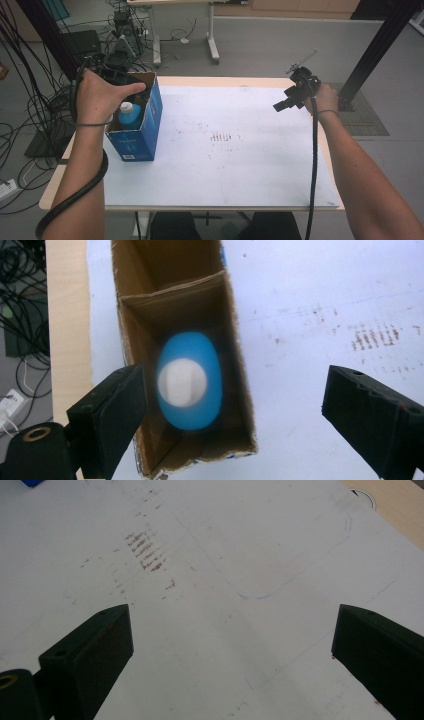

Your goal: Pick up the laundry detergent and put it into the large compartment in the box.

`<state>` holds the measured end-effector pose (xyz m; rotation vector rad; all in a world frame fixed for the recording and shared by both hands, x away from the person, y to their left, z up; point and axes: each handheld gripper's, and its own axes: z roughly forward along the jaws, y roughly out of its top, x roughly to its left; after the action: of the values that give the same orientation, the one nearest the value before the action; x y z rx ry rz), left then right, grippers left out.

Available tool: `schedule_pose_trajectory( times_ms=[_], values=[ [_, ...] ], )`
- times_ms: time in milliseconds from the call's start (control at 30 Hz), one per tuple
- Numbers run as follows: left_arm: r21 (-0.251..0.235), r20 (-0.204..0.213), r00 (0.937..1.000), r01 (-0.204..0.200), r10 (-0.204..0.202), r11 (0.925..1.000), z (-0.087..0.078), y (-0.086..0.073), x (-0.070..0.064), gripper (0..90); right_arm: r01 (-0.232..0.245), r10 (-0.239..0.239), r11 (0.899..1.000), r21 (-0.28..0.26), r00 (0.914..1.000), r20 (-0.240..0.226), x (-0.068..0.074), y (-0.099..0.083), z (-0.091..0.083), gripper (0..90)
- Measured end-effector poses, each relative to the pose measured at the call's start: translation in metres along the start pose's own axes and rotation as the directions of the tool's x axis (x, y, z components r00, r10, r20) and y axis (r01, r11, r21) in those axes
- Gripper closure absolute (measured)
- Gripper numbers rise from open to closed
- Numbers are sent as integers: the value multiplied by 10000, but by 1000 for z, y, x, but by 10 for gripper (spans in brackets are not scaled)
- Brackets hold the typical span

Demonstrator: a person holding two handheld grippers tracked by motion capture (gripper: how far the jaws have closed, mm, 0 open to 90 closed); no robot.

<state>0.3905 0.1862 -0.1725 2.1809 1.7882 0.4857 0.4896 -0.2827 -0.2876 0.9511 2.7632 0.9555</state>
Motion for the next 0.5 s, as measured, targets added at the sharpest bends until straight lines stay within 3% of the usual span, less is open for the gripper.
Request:
schedule_pose_trajectory(
  times_ms=[333,500],
  values=[
    [-189,157,9989,-448,451,9988,-18,0,-18,63,-2,2,10000,28,10000,6,0,0,0,29],
    [-371,599,9960,-635,657,9973,-24,1,-27,61,25,-25,10000,25,10000,40,1,0,0,29]
  ],
)
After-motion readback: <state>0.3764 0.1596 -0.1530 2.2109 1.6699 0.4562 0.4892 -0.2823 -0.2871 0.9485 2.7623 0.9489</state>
